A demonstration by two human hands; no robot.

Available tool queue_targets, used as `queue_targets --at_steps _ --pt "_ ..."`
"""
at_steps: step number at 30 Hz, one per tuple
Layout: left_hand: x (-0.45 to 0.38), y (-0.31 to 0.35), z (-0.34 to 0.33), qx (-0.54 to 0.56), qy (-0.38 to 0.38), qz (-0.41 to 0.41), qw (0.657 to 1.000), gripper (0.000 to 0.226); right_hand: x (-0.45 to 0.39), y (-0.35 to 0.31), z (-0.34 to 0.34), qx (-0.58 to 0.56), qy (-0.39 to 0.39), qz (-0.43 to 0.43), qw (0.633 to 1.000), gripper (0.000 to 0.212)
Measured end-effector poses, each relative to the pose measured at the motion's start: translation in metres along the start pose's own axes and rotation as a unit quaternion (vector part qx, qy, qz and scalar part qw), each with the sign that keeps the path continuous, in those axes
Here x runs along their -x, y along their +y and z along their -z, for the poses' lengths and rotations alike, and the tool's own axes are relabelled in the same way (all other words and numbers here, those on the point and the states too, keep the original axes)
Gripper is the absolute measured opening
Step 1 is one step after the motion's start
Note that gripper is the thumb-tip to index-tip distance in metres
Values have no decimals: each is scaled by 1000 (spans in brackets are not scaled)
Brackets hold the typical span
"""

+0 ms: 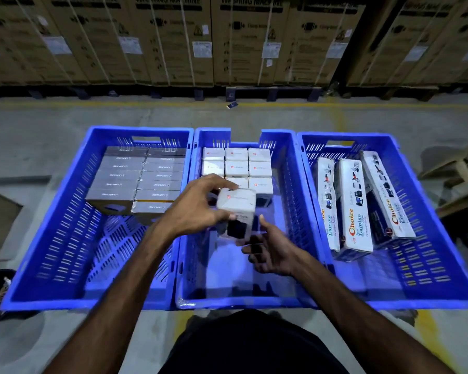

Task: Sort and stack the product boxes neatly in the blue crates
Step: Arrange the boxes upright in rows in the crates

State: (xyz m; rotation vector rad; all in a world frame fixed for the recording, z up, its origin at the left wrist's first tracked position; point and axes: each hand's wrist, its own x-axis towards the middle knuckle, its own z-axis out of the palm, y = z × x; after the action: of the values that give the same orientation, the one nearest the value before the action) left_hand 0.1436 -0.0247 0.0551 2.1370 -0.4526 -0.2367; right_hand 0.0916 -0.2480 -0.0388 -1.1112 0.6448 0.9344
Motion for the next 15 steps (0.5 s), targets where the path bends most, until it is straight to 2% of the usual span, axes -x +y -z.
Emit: queue_targets --at_steps 2,4,7,11,13,15 --pt "-6 -19 9 -56 17 0 998 65 -5 3 5 136 118 69 981 70" --pt "-16 -40 13 -129 20 -5 991 66 -5 4 15 260 191 165 932 48" --pt "-31 -68 15 -207 5 5 978 66 -1 -2 35 357 195 287 867 32" --pt "-50 -85 13 -270 -12 -5 963 61 11 -18 56 436 216 389 782 19" --pt "-58 -86 11 -340 -16 -8 940 62 19 -22 62 462 234 442 732 19" --pt "-64 -85 9 -428 -27 -2 903 66 24 -26 66 482 256 485 683 15"
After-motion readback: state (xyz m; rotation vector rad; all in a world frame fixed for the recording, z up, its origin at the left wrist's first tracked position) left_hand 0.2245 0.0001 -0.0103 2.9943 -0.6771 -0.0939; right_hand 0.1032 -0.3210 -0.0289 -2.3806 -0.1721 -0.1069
